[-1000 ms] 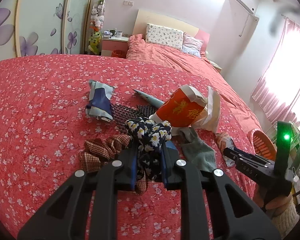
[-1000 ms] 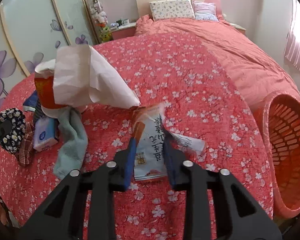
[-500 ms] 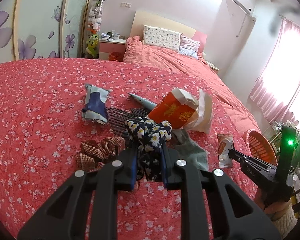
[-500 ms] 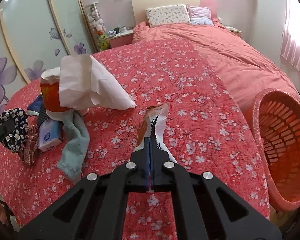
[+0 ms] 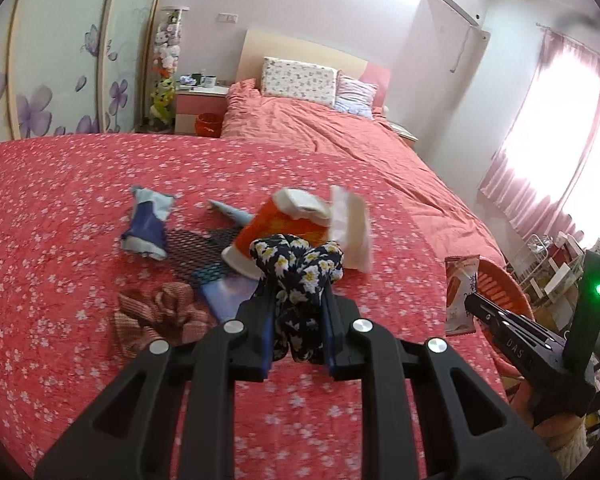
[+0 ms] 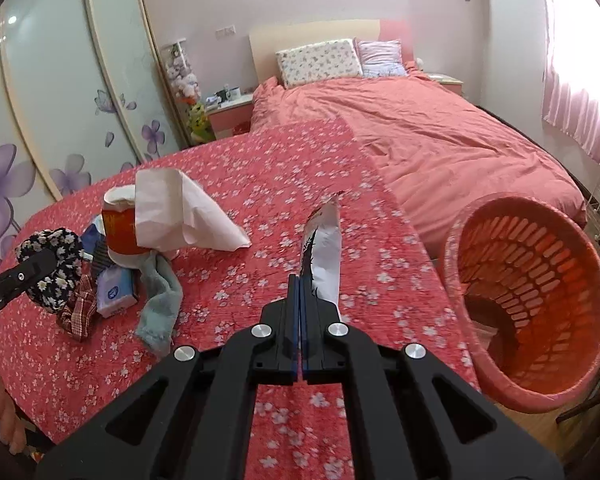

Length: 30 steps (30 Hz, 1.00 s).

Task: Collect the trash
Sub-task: 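Carry the scrunchie and wrapper in both tools over the orange basket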

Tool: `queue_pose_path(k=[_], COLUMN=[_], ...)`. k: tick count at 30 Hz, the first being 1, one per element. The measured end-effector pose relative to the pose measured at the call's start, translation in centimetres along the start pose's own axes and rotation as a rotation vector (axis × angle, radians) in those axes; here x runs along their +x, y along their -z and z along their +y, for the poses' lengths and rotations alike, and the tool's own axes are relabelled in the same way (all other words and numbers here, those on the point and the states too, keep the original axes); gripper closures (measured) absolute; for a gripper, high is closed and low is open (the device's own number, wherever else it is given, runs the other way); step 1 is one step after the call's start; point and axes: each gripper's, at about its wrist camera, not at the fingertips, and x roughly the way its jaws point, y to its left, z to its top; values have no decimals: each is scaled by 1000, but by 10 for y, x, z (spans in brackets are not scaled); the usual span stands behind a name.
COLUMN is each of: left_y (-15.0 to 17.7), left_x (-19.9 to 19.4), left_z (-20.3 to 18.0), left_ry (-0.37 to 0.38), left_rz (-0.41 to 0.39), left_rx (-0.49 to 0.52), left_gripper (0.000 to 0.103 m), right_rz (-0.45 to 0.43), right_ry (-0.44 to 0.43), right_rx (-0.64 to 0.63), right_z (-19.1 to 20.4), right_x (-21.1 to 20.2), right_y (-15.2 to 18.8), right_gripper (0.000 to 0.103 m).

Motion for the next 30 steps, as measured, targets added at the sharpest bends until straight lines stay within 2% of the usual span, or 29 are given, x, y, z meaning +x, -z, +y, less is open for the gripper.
queue_pose_path(k=[10, 21, 25, 30], left_y=[-4, 2, 4, 4], left_x=[5, 23, 34, 50], left_z=[-59, -145, -176, -208], left_ry=[88, 227, 272, 318], left_rz=[-5, 20, 34, 48], left_rx=[66, 152, 182, 218], left_gripper=[83, 84, 84, 83], right_rz=[-73, -137, -167, -183], right_ry=[52, 130, 90, 118], right_rx=[43, 130, 245, 347], right_z=[-33, -85, -124, -166], right_x=[-33, -63, -72, -73], right_y=[-1, 4, 8, 13], right_gripper=[102, 102, 102, 102])
